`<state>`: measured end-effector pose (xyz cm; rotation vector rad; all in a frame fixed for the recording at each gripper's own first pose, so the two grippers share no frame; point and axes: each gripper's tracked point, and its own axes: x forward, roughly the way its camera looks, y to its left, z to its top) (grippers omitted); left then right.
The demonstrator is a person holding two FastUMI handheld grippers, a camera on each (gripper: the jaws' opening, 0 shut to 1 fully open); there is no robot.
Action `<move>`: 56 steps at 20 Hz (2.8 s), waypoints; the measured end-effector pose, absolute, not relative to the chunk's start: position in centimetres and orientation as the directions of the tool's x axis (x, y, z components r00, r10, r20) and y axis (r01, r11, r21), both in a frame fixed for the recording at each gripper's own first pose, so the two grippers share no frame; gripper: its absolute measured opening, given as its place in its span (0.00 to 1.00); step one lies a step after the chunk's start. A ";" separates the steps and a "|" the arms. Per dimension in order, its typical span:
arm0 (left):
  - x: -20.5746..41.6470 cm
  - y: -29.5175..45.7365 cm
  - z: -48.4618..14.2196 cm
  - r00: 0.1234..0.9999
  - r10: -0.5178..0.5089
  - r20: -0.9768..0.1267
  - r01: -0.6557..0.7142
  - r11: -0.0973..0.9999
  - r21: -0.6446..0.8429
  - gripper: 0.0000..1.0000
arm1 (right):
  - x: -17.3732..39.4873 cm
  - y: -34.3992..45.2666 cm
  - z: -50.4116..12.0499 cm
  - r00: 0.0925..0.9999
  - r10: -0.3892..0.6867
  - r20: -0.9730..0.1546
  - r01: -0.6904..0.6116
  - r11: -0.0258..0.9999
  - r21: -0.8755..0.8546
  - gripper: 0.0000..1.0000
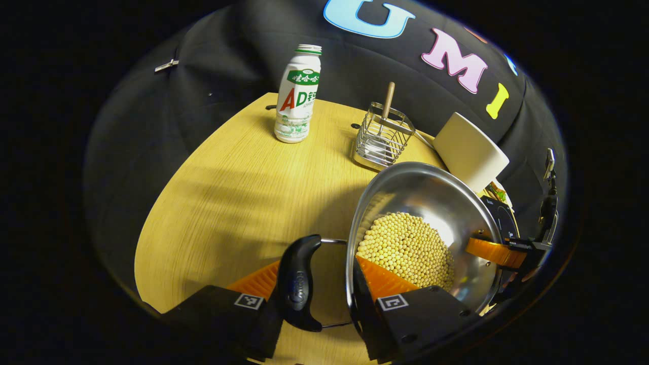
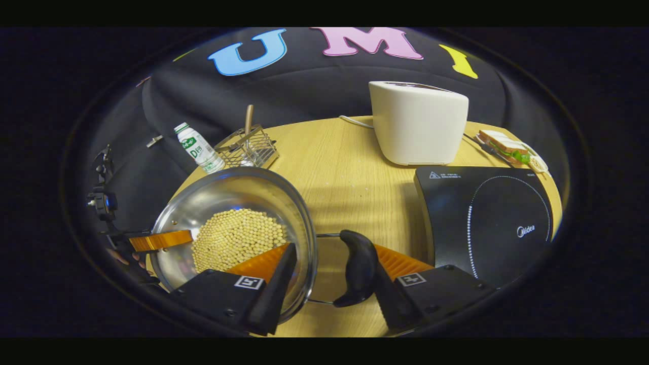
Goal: First push the handle of the pot to place it horizontally, then grasp the pot with both hands and set it on the induction cooktop.
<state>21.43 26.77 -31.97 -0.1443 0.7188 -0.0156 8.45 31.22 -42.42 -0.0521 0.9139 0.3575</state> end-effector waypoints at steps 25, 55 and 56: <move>17.8 25.5 -29.0 0.778 -0.038 -0.627 -0.088 0.982 -0.169 0.59 | 7.0 30.3 -38.4 0.545 0.302 -0.782 -0.373 0.923 0.096 0.60; 22.7 -3.8 -24.7 0.750 -0.166 -0.641 0.125 0.986 -0.109 0.59 | 14.4 3.0 -30.3 0.620 0.198 -0.759 -0.168 0.979 0.118 0.60; 22.9 -4.4 -24.9 0.746 -0.168 -0.644 0.125 0.986 -0.113 0.59 | 14.7 2.3 -30.3 0.619 0.196 -0.761 -0.167 0.979 0.116 0.60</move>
